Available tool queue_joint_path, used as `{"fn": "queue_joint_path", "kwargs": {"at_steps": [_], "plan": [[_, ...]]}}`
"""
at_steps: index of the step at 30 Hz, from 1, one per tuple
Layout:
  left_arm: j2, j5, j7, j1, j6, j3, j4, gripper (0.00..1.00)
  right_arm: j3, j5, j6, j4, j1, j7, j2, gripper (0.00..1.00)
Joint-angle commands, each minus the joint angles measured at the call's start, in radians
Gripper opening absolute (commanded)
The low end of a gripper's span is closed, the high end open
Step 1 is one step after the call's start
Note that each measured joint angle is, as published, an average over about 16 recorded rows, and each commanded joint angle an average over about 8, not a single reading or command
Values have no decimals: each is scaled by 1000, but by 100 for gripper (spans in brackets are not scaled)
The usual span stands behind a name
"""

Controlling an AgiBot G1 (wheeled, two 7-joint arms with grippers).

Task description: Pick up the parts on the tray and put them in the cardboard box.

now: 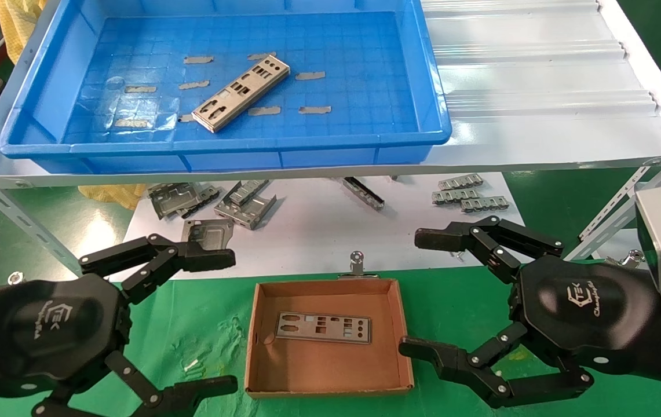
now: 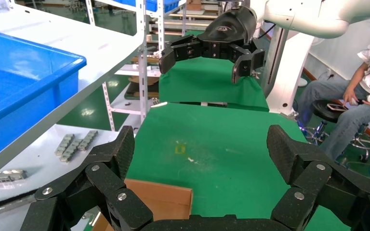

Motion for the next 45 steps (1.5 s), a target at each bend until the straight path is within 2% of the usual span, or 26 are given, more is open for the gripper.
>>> {"fn": "queue_joint_path", "kwargs": {"at_steps": [1,45], "plan": [[0,0,0,0,0,0,0,100,0,0,0,0,0,0,0,100],[0,0,0,0,0,0,0,100,0,0,0,0,0,0,0,100]]}}
